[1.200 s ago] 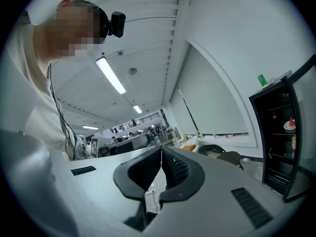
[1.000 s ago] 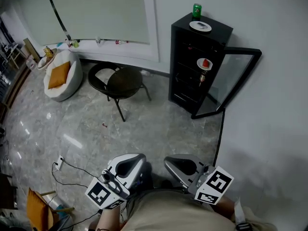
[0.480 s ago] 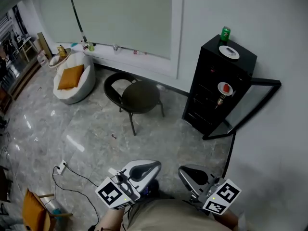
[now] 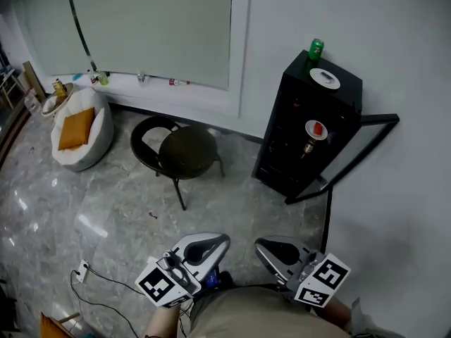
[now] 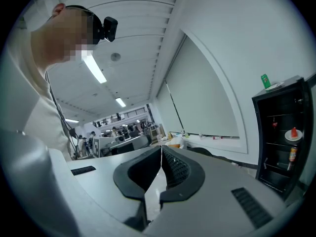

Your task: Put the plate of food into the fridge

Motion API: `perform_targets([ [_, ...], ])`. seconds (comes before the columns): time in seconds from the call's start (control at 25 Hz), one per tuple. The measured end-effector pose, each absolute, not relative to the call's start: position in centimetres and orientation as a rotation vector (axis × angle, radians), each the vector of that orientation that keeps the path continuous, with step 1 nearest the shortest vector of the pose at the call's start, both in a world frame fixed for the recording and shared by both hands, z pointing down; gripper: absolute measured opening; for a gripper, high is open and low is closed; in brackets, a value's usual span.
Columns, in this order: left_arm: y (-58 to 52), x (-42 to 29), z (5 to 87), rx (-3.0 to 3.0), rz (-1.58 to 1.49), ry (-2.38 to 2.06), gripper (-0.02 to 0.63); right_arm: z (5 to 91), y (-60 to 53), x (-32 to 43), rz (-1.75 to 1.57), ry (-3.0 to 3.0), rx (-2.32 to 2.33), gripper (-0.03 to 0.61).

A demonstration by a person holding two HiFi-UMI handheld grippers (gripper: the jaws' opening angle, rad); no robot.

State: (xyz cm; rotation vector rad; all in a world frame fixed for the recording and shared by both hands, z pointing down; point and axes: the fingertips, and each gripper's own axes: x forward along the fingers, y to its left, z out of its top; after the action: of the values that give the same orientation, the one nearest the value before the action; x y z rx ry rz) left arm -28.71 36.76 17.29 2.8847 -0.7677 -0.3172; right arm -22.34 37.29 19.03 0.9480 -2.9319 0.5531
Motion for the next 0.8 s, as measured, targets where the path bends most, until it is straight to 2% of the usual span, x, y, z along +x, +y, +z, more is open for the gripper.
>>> perform_targets([
  [0.32,34.0,-28.9,17.2,2.896,-0.36,-0.641,0.009,19.0,34.6,-22.5,0.537,-2.878,1.071,0.02],
  [0.8,30.7,-22.2,16.2,2.923,-0.305,-0.607,0.009,18.3,30.3,-16.1,0.532,-2.897,1.095,0.02],
])
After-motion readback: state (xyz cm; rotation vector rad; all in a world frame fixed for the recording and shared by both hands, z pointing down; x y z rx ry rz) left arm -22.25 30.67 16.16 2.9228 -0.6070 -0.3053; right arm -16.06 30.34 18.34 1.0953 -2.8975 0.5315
